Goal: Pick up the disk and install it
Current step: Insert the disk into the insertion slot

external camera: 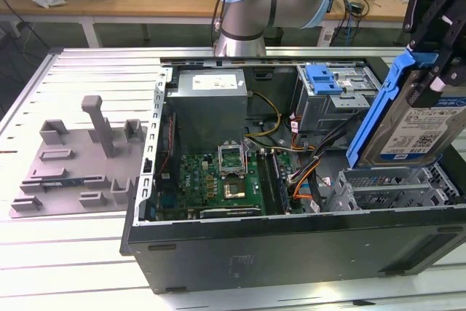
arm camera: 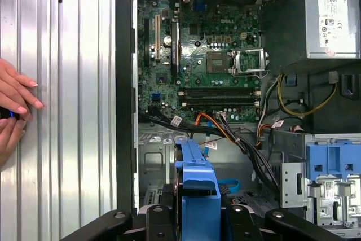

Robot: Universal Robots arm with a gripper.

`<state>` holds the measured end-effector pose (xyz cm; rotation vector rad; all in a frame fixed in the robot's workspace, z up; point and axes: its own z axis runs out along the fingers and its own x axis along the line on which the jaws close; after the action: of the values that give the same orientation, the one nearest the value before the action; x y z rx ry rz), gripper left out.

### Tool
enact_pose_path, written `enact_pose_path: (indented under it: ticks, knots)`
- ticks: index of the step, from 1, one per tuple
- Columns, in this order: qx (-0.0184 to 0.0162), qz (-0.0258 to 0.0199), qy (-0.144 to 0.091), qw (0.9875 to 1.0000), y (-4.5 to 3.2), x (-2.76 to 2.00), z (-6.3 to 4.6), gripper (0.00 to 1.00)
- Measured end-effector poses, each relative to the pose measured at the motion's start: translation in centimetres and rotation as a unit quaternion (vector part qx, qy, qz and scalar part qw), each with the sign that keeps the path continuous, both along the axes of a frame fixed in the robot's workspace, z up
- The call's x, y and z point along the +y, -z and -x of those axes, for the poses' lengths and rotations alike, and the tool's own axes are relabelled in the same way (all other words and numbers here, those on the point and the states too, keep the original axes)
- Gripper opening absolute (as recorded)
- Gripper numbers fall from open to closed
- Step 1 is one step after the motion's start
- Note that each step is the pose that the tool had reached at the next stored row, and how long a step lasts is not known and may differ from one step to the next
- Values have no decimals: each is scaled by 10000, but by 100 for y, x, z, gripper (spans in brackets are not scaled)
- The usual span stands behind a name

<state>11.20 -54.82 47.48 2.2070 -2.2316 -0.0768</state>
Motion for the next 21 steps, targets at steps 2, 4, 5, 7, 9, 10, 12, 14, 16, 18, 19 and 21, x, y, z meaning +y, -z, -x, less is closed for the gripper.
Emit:
enact_pose_path:
  ticks: [2,4,5,7,9,10,12,14,16,18,19,21]
  knots:
    - [0,0,0,10000,3,1,-10,37]
    - [0,-1,0,10000,6,4,-20,37]
    - [0,-1,0,10000,8,4,-23,37]
    - [0,-1,1,10000,13,4,-23,37]
    - [0,-1,0,10000,23,5,-24,37]
    - [0,0,0,10000,26,5,-24,37]
    - [0,0,0,10000,34,5,-24,37]
    - [0,0,0,10000,45,5,-24,37]
    - [0,0,-1,10000,52,5,-30,37]
    - [0,0,1,10000,57,5,-33,37]
    - [0,0,0,10000,59,5,-34,37]
    - [0,0,0,10000,64,5,-37,37]
